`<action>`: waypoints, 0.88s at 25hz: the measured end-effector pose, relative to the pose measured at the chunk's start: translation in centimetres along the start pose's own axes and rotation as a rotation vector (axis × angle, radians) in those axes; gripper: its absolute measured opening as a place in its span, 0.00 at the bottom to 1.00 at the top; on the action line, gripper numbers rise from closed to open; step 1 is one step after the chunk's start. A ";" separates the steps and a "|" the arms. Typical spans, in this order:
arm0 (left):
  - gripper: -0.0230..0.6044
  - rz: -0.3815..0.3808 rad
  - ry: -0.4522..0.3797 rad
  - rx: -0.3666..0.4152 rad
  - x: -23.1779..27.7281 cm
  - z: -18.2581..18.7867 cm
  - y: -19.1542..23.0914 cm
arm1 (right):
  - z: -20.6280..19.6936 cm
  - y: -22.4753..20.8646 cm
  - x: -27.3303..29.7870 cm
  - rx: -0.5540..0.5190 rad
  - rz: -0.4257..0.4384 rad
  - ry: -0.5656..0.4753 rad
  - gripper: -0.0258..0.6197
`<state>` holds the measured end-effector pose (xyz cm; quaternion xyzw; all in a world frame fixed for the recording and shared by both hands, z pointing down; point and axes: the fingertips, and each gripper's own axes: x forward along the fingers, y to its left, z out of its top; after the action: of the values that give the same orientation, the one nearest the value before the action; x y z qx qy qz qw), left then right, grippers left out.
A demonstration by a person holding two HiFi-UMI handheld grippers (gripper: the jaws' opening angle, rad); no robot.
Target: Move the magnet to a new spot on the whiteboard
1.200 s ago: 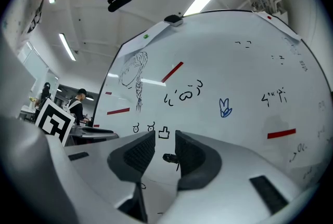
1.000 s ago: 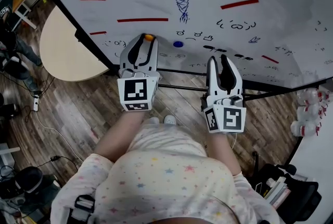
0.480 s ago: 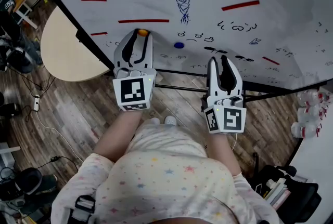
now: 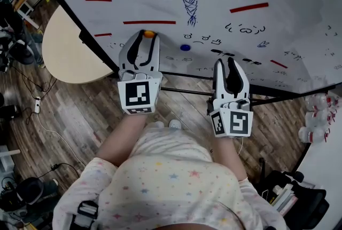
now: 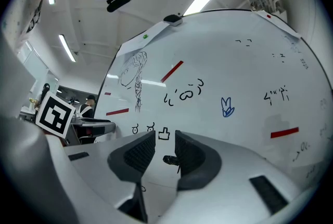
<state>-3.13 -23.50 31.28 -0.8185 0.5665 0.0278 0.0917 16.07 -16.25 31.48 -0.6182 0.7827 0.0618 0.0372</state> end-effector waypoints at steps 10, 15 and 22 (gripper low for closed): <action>0.23 -0.031 -0.023 -0.013 -0.5 0.7 -0.1 | 0.1 0.6 0.5 0.003 0.013 -0.003 0.22; 0.23 -0.034 -0.043 -0.013 -1.0 1.4 0.1 | 0.1 1.2 0.8 0.003 0.029 -0.003 0.22; 0.23 0.004 -0.069 -0.045 -2.1 2.0 1.3 | 0.1 1.7 0.9 0.001 0.043 -0.001 0.22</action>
<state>-4.94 -21.59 29.46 -0.8179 0.5636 0.0690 0.0927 14.20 -16.74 31.39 -0.6013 0.7957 0.0624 0.0366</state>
